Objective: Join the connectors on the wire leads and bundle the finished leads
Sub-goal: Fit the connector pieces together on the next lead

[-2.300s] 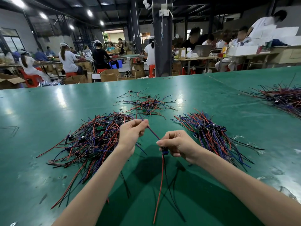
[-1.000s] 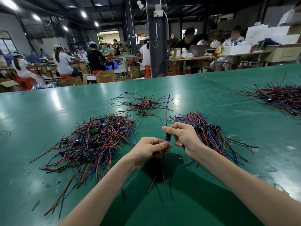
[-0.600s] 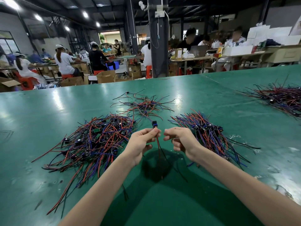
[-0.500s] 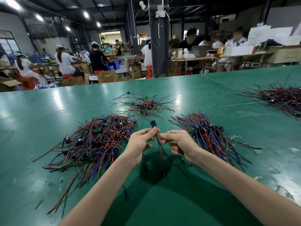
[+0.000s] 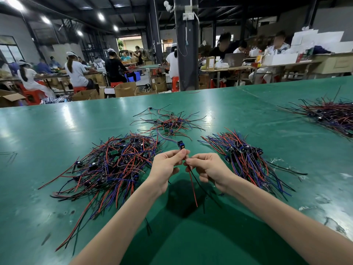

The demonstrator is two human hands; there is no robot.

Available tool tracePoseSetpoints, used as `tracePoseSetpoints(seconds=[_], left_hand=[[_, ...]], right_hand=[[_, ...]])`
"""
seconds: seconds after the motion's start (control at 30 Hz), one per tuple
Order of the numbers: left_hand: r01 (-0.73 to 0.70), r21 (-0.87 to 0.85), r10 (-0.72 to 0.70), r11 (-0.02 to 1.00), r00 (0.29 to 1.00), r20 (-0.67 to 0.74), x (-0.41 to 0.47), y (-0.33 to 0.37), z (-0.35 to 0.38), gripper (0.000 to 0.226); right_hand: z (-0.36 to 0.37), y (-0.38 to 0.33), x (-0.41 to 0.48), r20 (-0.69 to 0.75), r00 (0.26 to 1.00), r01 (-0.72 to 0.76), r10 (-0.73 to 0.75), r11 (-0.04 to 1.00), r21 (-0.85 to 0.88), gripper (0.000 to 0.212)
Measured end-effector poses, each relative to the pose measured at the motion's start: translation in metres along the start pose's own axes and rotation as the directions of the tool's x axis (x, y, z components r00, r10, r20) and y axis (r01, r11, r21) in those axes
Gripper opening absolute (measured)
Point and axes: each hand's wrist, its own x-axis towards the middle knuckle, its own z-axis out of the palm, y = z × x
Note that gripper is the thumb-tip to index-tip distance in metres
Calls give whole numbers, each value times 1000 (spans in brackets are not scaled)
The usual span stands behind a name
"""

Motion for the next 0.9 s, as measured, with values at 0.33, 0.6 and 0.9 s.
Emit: tracePoseSetpoints(seconds=[0.33,0.6,0.9], left_hand=[[-155,65,158,986,986,-45,1,-5,1,12],[-222,1,217,975,951,-222,12,3,-13,11],[-259,-7,239,966,901,-361,23,7,-30,11]], right_hand=[[1,-1,-1,35,999,-29,30,999,-16,18],[10,3,-6,96,993,-55,62,995,-80,18],[16,5,-7,129,989,-53,68,992,-116,14]])
